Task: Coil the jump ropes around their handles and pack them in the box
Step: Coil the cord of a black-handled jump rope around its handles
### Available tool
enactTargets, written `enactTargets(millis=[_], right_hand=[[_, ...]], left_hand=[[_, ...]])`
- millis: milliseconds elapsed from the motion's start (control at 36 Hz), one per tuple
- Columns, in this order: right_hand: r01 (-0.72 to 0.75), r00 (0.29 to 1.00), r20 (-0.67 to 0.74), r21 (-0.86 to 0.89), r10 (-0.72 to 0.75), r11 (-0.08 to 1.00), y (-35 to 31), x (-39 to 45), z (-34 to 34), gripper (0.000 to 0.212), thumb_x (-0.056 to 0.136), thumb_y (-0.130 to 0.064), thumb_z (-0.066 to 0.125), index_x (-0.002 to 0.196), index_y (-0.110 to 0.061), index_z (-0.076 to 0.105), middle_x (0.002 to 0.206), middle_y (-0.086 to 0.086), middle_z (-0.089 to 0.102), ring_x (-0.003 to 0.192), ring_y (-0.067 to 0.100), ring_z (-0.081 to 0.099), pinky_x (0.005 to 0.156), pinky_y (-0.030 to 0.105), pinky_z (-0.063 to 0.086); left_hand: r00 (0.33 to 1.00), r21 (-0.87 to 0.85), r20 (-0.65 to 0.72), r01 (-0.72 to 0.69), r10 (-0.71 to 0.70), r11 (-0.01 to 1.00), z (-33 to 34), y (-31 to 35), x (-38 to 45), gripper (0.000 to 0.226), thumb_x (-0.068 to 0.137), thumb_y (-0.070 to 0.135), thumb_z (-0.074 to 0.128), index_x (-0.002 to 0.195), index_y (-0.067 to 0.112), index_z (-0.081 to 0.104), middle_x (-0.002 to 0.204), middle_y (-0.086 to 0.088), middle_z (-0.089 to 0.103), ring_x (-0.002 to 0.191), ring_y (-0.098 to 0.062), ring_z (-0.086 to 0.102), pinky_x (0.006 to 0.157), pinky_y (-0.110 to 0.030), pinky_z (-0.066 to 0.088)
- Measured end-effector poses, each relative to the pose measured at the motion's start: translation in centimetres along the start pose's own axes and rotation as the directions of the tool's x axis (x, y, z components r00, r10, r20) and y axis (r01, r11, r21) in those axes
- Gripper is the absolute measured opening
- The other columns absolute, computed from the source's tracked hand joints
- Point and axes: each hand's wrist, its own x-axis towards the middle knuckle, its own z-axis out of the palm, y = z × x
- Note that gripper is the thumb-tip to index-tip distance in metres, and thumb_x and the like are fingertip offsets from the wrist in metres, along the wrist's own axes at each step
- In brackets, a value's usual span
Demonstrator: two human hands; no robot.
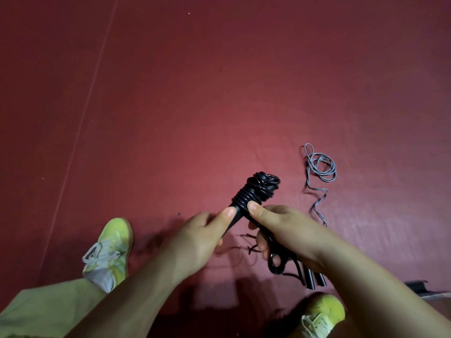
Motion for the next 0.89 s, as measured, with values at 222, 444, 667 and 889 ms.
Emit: enactTargets(millis=[222, 444, 667, 889], right_hand=[[0.186, 0.981, 0.057, -0.024, -0.184, 0.982, 0.1, -0.2, 0.2, 0.049, 0.076, -0.062, 0.049, 0.083, -0.014, 0.053, 0.049, -0.005, 0.050, 0.042, 0.012, 0.044, 0.044, 0.027, 0.038], [0.192, 0.958, 0.211, 0.020, -0.191, 0.981, -0.8, -0.7, 0.4, 0.052, 0.091, -0.059, 0.042, 0.096, -0.010, 0.059, 0.058, 0.003, 0.054, 0.049, 0.016, 0.049, 0.045, 0.025, 0.044], [0.023, 0.992, -0.106, -0.354, -0.065, 0.935, -0.1, -0.2, -1.0, 0.075, 0.092, -0.066, 0.020, 0.089, -0.006, 0.065, 0.061, 0.008, 0.063, 0.059, 0.020, 0.057, 0.058, 0.027, 0.041], [-0.137, 0.903, -0.394, -0.639, -0.170, 0.757, 0.0, -0.6, -2.3, 0.074, 0.091, -0.066, 0.010, 0.098, -0.017, 0.065, 0.105, 0.008, 0.065, 0.107, 0.030, 0.056, 0.085, 0.036, 0.040]], left_hand=[[0.945, -0.349, 0.310, 0.012, 0.103, 0.937, -2.0, 0.6, 0.0, 0.046, 0.061, 0.044, 0.068, 0.092, 0.011, 0.060, 0.071, 0.004, 0.067, 0.066, -0.012, 0.063, 0.069, -0.031, 0.051], [0.929, -0.563, 0.301, -0.008, 0.214, 0.827, -1.3, 1.2, -0.8, 0.027, 0.069, 0.021, 0.058, 0.091, 0.007, 0.054, 0.066, -0.006, 0.055, 0.047, -0.016, 0.051, 0.046, -0.028, 0.046], [0.984, -0.571, 0.130, -0.028, 0.124, 0.820, -1.1, 0.8, -0.2, 0.017, 0.082, 0.022, 0.063, 0.079, 0.010, 0.050, 0.068, -0.006, 0.053, 0.050, -0.015, 0.047, 0.044, -0.024, 0.040], [0.999, -0.713, -0.012, 0.015, -0.033, 0.701, -3.0, 1.1, 0.6, 0.011, 0.096, 0.019, 0.049, 0.086, 0.012, 0.048, 0.061, -0.003, 0.051, 0.041, -0.012, 0.046, 0.038, -0.019, 0.035]])
